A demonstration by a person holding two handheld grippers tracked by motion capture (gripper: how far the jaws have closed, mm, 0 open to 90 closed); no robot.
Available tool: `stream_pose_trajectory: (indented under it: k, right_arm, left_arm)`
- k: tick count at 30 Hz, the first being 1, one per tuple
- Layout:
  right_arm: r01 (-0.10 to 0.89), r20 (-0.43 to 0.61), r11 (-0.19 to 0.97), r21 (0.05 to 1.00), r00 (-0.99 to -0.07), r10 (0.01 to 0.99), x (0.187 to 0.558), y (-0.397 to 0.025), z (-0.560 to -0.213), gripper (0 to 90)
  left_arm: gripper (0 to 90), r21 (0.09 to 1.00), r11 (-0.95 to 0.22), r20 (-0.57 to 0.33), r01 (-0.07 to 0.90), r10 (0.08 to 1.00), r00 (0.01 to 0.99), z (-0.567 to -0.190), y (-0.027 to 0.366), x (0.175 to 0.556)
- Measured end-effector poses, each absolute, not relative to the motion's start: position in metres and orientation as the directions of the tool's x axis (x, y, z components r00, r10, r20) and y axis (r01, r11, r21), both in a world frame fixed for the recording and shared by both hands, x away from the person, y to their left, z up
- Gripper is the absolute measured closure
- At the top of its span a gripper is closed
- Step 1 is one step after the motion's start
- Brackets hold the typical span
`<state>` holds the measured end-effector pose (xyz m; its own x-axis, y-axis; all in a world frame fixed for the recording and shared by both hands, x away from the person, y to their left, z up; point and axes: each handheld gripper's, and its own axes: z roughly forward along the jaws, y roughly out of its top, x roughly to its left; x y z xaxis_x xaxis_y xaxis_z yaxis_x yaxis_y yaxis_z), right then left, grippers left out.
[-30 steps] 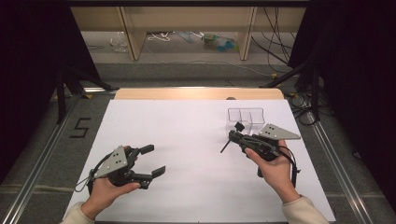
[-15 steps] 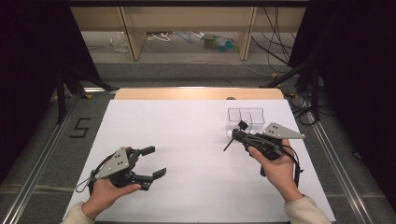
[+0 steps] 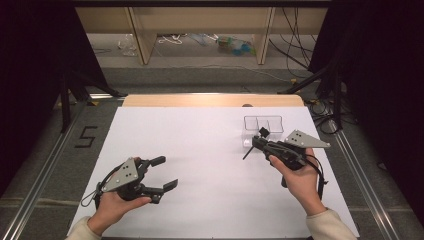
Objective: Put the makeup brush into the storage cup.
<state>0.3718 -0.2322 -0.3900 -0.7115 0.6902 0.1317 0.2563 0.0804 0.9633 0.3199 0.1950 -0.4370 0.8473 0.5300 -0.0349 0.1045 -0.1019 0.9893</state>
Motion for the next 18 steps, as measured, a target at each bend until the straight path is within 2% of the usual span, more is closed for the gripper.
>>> stream_pose_trajectory:
  k: [12, 14, 18]
  right_arm:
    - [0.244, 0.129, 0.066, 0.968, -0.699, 0.703, 0.3742, -0.2353, -0.3890, 85.6]
    - [0.258, 0.117, 0.094, 0.961, -0.694, 0.710, 0.3733, -0.2380, -0.3868, 85.6]
    - [0.249, 0.128, 0.067, 0.966, -0.690, 0.712, 0.3749, -0.2376, -0.3868, 85.6]
  left_arm:
    - [18.2, 0.989, -0.106, -0.027, 0.099, 0.535, 0.845, -0.4368, 0.1954, 0.3202]
    - [18.2, 0.989, -0.108, -0.025, 0.098, 0.536, 0.844, -0.4368, 0.1953, 0.3202]
    - [18.1, 0.989, -0.105, -0.032, 0.105, 0.537, 0.843, -0.4371, 0.1949, 0.3199]
